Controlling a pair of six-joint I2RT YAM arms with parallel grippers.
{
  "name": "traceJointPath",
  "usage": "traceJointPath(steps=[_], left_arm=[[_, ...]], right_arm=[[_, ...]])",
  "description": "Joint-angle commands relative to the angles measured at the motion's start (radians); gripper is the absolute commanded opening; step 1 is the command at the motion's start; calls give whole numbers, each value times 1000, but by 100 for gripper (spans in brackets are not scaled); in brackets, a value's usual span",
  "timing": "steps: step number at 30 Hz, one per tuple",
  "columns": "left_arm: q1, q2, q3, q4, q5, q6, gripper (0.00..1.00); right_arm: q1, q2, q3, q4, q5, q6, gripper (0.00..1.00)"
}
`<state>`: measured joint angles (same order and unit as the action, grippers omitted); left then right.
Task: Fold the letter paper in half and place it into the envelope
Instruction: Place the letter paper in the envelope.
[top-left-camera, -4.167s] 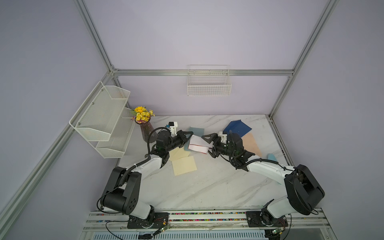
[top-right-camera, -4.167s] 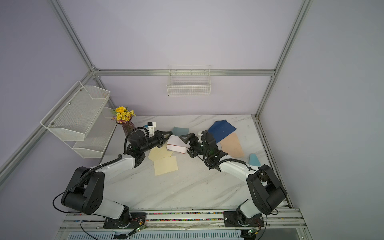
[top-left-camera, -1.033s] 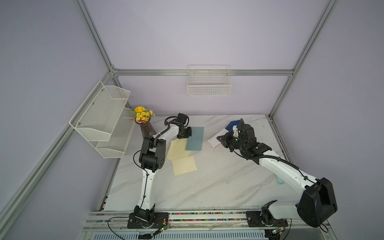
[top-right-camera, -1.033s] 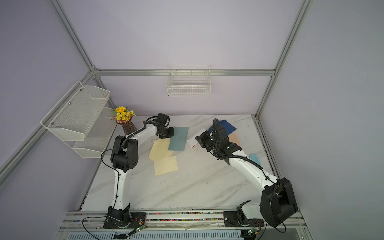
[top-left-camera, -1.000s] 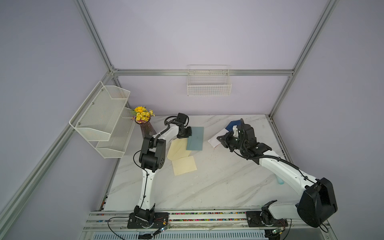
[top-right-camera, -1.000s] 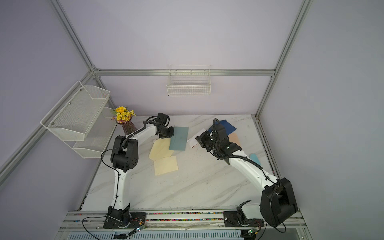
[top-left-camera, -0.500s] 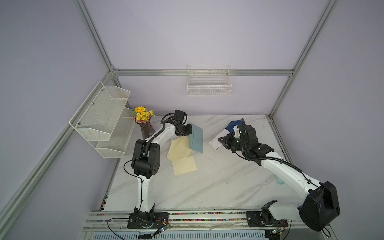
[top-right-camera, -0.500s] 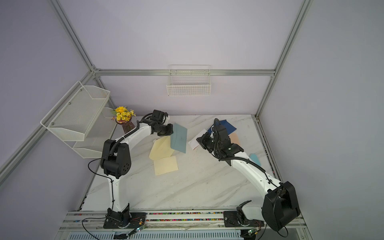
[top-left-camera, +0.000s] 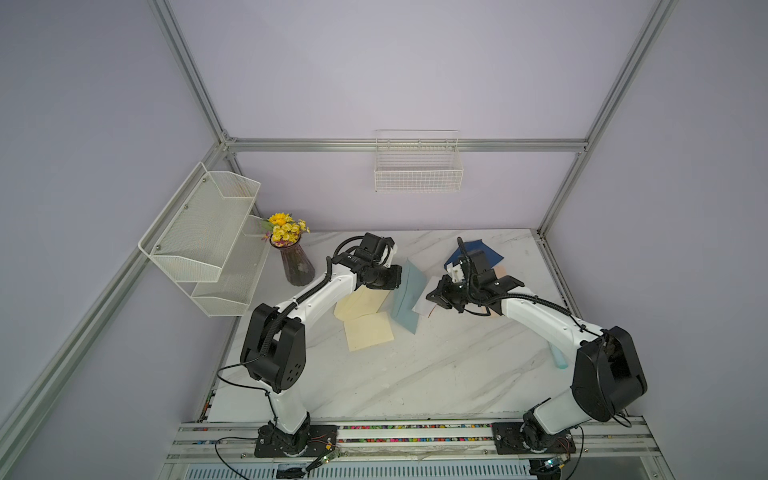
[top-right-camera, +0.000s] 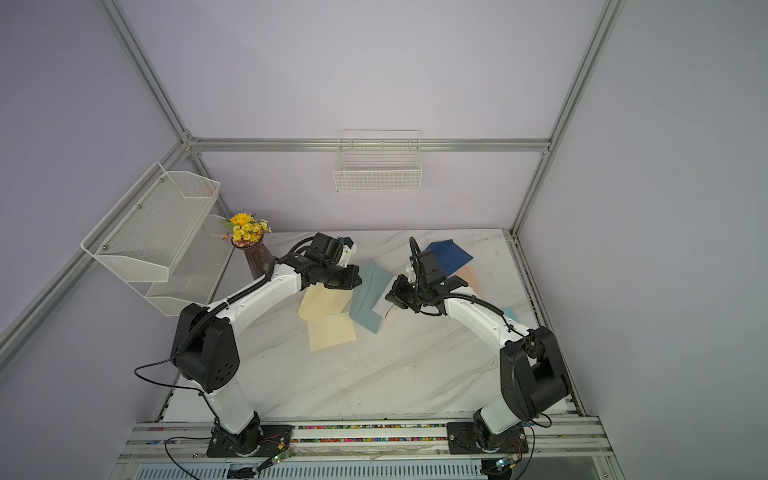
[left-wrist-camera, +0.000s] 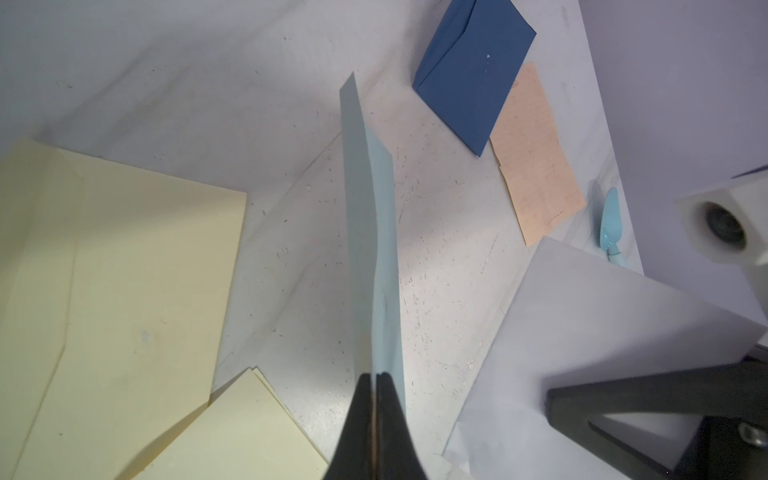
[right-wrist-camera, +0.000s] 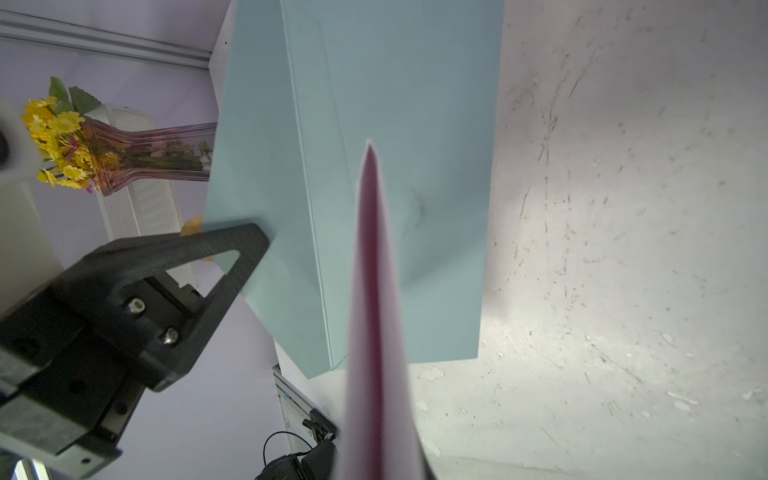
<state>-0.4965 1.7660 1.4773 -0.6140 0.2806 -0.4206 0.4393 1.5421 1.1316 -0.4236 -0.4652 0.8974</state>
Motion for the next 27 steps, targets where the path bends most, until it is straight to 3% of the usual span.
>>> traceJointPath(steps=[1, 11, 16, 27], left_arm=[[-27, -55, -12, 18, 14, -18, 0], [-90, -31, -11, 31, 47, -30, 0], [-102, -2, 0, 33, 86, -27, 0], [-103, 1, -17, 71, 199, -30, 0]], right_arm=[[5, -23, 8, -34, -26, -51, 0], [22, -19, -6, -47, -69, -72, 0], [21, 0, 10, 32, -109, -59, 0], [22, 118, 39, 114, -127, 7, 0]])
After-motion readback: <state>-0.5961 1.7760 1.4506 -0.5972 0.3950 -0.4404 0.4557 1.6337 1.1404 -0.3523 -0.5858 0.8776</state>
